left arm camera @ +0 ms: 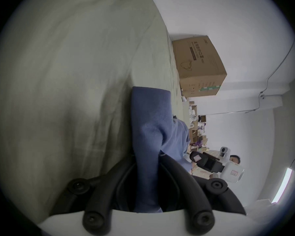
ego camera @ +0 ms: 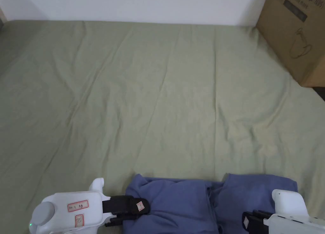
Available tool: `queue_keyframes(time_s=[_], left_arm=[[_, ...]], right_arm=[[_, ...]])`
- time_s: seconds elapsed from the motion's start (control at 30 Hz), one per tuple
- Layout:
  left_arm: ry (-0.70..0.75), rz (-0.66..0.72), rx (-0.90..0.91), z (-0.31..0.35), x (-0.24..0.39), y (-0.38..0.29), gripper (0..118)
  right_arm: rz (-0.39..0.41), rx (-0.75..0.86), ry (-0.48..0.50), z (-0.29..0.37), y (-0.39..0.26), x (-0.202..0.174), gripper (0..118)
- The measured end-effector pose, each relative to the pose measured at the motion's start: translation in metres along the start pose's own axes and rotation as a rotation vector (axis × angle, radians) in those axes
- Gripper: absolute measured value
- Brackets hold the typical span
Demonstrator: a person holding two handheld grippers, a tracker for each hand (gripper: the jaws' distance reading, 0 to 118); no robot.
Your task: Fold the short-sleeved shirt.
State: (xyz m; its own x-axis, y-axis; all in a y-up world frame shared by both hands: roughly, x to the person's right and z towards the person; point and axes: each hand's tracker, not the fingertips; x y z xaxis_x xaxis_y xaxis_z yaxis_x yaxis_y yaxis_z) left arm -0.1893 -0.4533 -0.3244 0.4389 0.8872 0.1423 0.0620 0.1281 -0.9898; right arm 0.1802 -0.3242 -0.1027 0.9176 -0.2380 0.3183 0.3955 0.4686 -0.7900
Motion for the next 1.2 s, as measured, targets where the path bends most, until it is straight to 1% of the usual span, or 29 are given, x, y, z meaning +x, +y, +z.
queue_keyframes(time_s=[0.03,0.1,0.13,0.27,0.33,0.5,0.57,0.63,0.67,0.7,0.73,0.77,0.83,0.9,0.97,1.03,1.13,1.2], left_arm=[[-0.014,0.011,0.002,0.002,0.000,0.002,10],[0.004,0.043,0.012,0.009,-0.003,0.007,10],[0.001,0.035,0.012,0.015,-0.004,0.009,10],[0.092,0.004,0.055,0.060,-0.009,0.018,10],[0.154,0.002,0.088,0.091,-0.012,0.024,10],[0.303,-0.002,0.219,0.160,0.012,0.020,10],[0.352,-0.033,0.264,0.175,0.033,0.015,10],[0.400,-0.063,0.258,0.175,0.059,0.013,10],[0.427,-0.074,0.246,0.171,0.075,0.013,10],[0.440,-0.053,0.254,0.166,0.090,0.012,10],[0.427,-0.064,0.270,0.160,0.108,0.009,10],[0.391,-0.104,0.283,0.153,0.125,0.010,10],[0.340,-0.119,0.291,0.132,0.160,0.006,10],[0.354,-0.193,0.254,0.100,0.188,0.007,10],[0.407,-0.263,0.188,0.064,0.211,0.005,10],[0.409,-0.330,0.156,0.025,0.221,0.004,10],[0.390,-0.335,0.025,-0.034,0.225,0.003,10],[0.410,-0.347,-0.012,-0.071,0.217,0.001,11]], right_arm=[[-0.003,-0.003,0.001,-0.001,0.001,0.001,0],[-0.010,-0.002,-0.004,-0.001,0.001,0.000,0],[-0.010,0.001,-0.001,0.000,0.001,0.000,0],[0.008,0.005,-0.001,0.003,0.000,-0.001,0],[0.000,0.011,0.005,0.004,0.000,0.002,0],[-0.028,0.018,0.016,0.002,-0.004,0.010,0],[-0.039,0.015,0.020,0.000,-0.005,0.013,0],[-0.052,0.009,0.022,-0.002,-0.005,0.017,0],[-0.057,0.007,0.025,-0.003,-0.005,0.019,0],[-0.062,0.008,0.026,-0.002,-0.005,0.020,0],[-0.066,0.012,0.026,-0.002,-0.005,0.021,0],[-0.069,0.017,0.029,0.000,-0.005,0.023,0],[-0.079,0.025,0.031,0.002,-0.006,0.028,0],[-0.092,0.028,0.032,0.003,-0.006,0.034,0],[-0.108,0.034,0.030,0.005,-0.008,0.041,0],[-0.131,0.042,0.026,0.007,-0.010,0.048,0],[-0.163,0.041,0.023,0.009,-0.014,0.061,0],[-0.183,0.044,0.011,0.011,-0.018,0.070,0]])
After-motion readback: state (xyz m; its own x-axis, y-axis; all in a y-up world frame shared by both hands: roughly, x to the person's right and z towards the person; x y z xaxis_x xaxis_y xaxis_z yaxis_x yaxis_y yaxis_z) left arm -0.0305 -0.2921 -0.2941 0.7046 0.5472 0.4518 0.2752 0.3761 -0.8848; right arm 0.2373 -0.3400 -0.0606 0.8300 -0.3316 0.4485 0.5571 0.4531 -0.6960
